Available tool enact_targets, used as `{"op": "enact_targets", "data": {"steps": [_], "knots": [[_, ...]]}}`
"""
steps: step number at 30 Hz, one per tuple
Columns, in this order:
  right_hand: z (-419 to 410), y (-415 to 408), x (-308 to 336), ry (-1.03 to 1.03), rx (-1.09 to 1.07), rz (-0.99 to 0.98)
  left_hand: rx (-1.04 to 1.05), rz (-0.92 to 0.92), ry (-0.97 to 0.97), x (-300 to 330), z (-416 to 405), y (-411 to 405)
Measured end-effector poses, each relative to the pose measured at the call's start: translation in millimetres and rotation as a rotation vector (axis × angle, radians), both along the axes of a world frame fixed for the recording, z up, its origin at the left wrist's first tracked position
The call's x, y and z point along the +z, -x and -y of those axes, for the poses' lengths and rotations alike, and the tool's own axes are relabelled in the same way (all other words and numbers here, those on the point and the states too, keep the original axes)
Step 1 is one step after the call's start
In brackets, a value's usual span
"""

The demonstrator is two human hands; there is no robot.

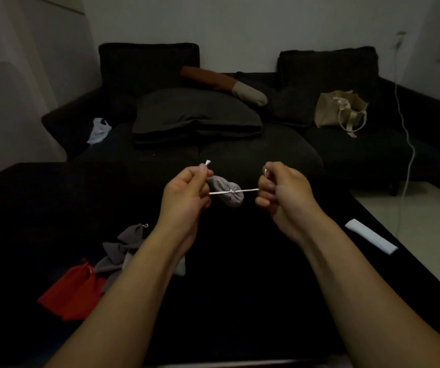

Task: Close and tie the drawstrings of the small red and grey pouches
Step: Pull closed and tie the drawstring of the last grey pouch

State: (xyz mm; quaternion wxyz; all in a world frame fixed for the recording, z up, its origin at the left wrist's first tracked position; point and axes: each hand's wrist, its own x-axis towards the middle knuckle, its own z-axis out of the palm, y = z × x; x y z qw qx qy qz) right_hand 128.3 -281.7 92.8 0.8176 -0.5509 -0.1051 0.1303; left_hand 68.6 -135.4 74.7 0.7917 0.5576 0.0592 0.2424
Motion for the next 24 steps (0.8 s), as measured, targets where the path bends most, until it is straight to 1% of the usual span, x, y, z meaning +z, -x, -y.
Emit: {"op": "enact_targets", "data": {"steps": [1,3,5,7,8,9,11,13,14,15,16,19,22,23,24], "knots": [[1,0,-1,0.074,0.004,0.049,0.000,-0.006,-0.066,0,-1,1],[6,0,-4,0.266,0.037,0.187,-0.012,-0.016,-0.103,-1,-4,2],[12,-1,-7,0.556,0.093,0.399,-0.025,-0.038,-0.104,-1,-7,4],[14,-2,-11,0.916,0.145,0.703,-0.045,-0.071,-0.161,-2,-7,8],[15,-2,-14,1.038,0.153,0.801,-0.049,-0.098,-0.222,-2,-8,10],[15,-2,-15,1.096,0.169,0.824,-0.048,-0.131,-0.312,-3,-10,12],[16,-3,-16,1.122,0.169,0.812,-0.039,-0.187,-0.594,-5,-18,15],[17,-5,-17,1.106,0.139,0.833,-0.055,-0.237,-0.961,-8,-25,17],[17,-6,-18,1.084,0.133,0.834,-0.069,-0.253,-1.112,-11,-26,18],[17,-6,-18,1.057,0.141,0.819,-0.082,-0.256,-1.201,-12,-26,18],[17,-6,-18,1.034,0.163,0.780,-0.098,-0.250,-1.221,-14,-26,18],[14,-5,-22,1.027,0.279,0.630,-0.152,-0.238,-1.119,-16,-29,18],[7,-6,-31,1.123,0.406,0.596,-0.314,-0.305,-1.048,-20,-34,18],[5,-6,-34,1.132,0.430,0.594,-0.319,-0.314,-1.048,-23,-35,17],[3,-6,-35,1.127,0.444,0.591,-0.270,-0.302,-1.067,-26,-35,15]]}}
